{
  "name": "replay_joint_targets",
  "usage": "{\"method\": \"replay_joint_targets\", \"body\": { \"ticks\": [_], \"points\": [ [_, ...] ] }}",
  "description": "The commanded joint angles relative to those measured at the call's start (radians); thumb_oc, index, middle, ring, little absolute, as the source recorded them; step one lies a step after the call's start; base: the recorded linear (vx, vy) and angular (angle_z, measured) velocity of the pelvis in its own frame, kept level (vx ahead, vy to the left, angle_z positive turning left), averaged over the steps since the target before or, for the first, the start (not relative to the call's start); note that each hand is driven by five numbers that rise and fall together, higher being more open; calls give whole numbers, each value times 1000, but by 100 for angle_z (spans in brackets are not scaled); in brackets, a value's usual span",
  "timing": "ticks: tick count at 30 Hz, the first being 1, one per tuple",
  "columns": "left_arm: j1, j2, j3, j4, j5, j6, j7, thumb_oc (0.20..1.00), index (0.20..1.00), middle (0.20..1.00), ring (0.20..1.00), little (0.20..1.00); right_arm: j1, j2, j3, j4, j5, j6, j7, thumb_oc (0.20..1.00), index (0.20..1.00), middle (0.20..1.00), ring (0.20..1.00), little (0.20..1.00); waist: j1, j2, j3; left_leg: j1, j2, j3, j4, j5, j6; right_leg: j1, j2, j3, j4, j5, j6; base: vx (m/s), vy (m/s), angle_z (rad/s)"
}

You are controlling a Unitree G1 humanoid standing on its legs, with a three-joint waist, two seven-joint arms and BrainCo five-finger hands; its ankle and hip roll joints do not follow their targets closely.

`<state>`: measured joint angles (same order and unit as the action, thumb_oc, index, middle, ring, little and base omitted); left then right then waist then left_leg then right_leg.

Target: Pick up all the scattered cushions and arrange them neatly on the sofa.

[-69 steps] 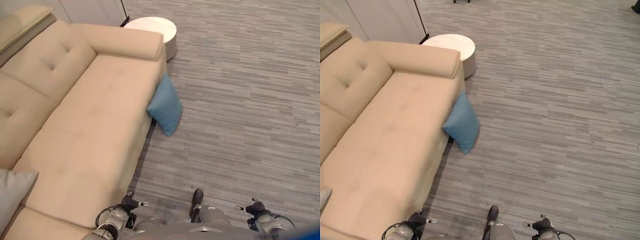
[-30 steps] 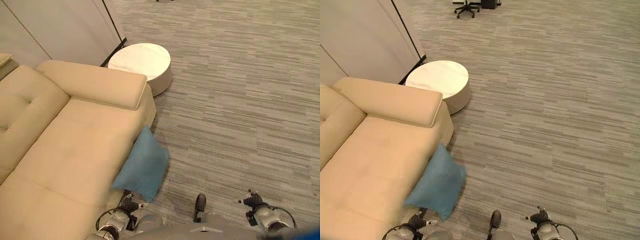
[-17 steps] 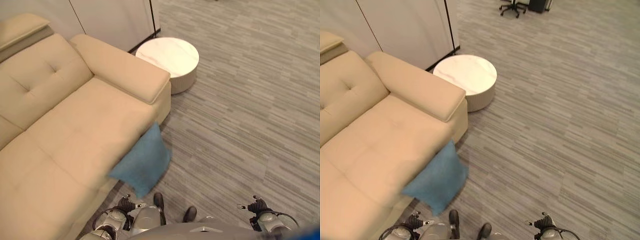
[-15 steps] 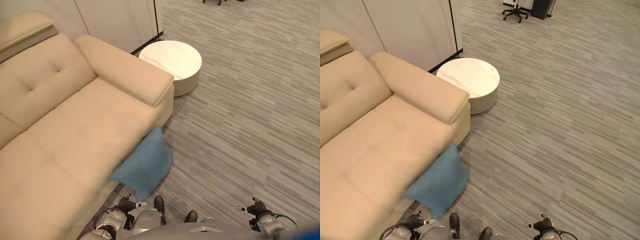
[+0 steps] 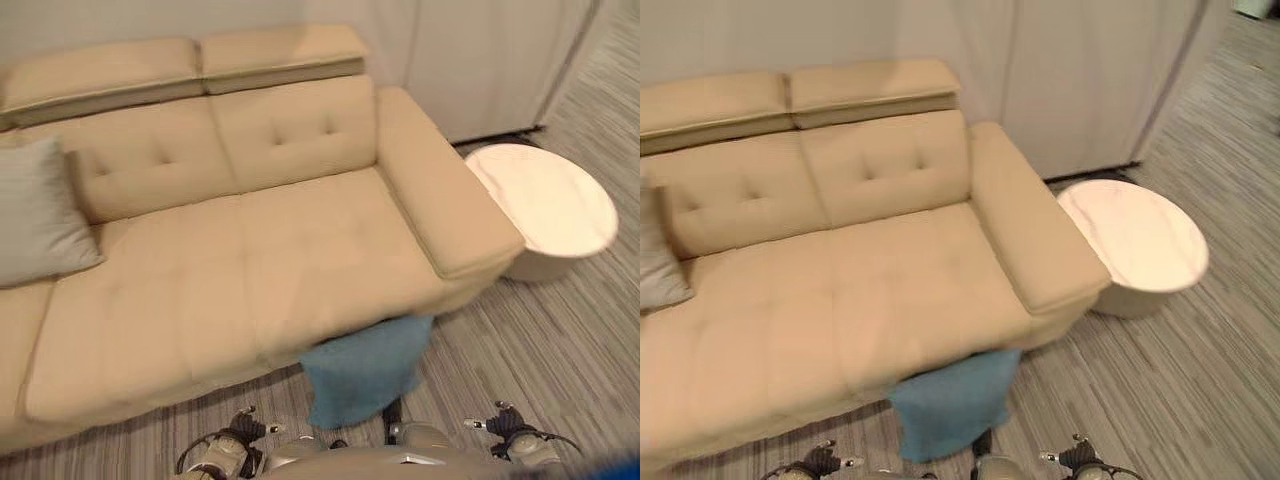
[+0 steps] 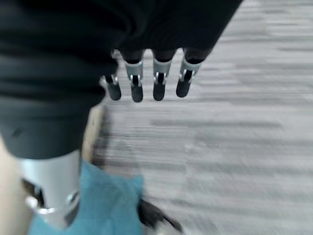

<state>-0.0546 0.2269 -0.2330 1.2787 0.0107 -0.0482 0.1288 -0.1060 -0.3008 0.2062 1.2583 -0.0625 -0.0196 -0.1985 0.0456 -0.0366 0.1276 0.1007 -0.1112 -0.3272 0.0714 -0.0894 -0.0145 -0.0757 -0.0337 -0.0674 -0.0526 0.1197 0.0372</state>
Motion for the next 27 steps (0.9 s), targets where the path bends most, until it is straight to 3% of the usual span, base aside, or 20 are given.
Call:
{"method": "replay_joint_targets", "body": {
  "ticks": [1,3,4,5,6,7,9,16,20,22,24,27],
  "points": [
    [-30,22,-5,9,-12,-10,0,1000,1000,1000,1000,1000,5,-57,12,-35,7,-24,-7,1000,1000,1000,1000,1000,-34,-16,-17,-112,32,72,0,22,-20,18,-46,8,92,-122,87,56,-317,44],
    [-38,13,-15,-6,-22,-8,1,1000,1000,1000,1000,1000,0,-55,26,-56,11,-32,-9,1000,1000,1000,1000,1000,-34,-23,-20,-136,65,82,16,33,-49,63,-33,-49,67,-149,61,12,-350,86],
    [-43,4,-26,-16,-21,-7,0,1000,1000,1000,1000,1000,1,-55,29,-60,10,-31,-6,1000,1000,1000,1000,1000,-38,-25,-8,-166,71,120,50,35,-55,73,-39,-70,64,-158,55,-98,-194,95],
    [-45,-2,-33,-24,-18,-5,-1,1000,1000,1000,1000,1000,4,-58,30,-63,11,-29,-4,1000,1000,1000,1000,1000,-45,-29,4,-191,78,206,89,30,-53,83,-49,-97,58,-160,52,-96,-106,78],
    [-45,-2,-33,-24,-18,-5,-1,1000,1000,1000,1000,1000,4,-58,30,-63,11,-29,-4,1000,1000,1000,1000,1000,-44,-29,4,-194,78,207,94,27,-53,83,-49,-96,58,-160,52,-127,-56,104],
    [-40,-8,-39,-22,0,-3,-2,1000,1000,1000,1000,1000,19,-57,23,-65,13,-23,0,1000,1000,1000,1000,1000,-68,-27,2,-194,121,401,102,20,-37,92,-53,-133,47,-163,49,-79,-14,92],
    [-30,-8,-36,-22,12,3,-6,1000,1000,1000,1000,1000,32,-53,15,-52,12,-14,0,1000,1000,1000,1000,1000,-81,-18,-9,-175,150,508,60,30,-31,98,-51,-160,35,-161,52,-34,26,57],
    [-7,10,-5,-4,8,7,-5,1000,1000,1000,1000,1000,37,-34,26,-29,-7,-8,6,1000,1000,1000,1000,1000,-66,-28,-36,-118,118,475,-50,43,-14,104,-55,-164,34,-144,74,62,89,32],
    [2,22,11,3,7,7,-2,1000,1000,1000,1000,1000,24,-32,36,-40,-23,-5,6,1000,1000,1000,1000,1000,-53,-25,-27,-110,106,467,-76,44,2,60,-68,-150,111,-149,89,-20,95,-26],
    [-5,40,16,1,6,4,2,1000,1000,1000,1000,1000,10,-30,38,-53,-19,-9,8,1000,1000,1000,1000,1000,-59,-22,-8,-122,108,457,-65,44,11,-8,-64,-90,201,-150,111,-69,44,-27],
    [-9,48,13,-1,11,0,3,1000,1000,1000,1000,1000,15,-31,37,-60,-14,-12,9,1000,1000,1000,1000,1000,-63,-26,-7,-127,99,448,-57,40,13,8,-54,-37,165,-154,105,11,-9,-8],
    [-8,48,19,-7,-5,-6,2,1000,1000,1000,1000,1000,23,-34,33,-51,-10,-13,6,1000,1000,1000,1000,1000,-58,-27,-22,-123,99,439,-58,42,2,44,-53,-51,107,-153,90,77,-56,16]
  ]
}}
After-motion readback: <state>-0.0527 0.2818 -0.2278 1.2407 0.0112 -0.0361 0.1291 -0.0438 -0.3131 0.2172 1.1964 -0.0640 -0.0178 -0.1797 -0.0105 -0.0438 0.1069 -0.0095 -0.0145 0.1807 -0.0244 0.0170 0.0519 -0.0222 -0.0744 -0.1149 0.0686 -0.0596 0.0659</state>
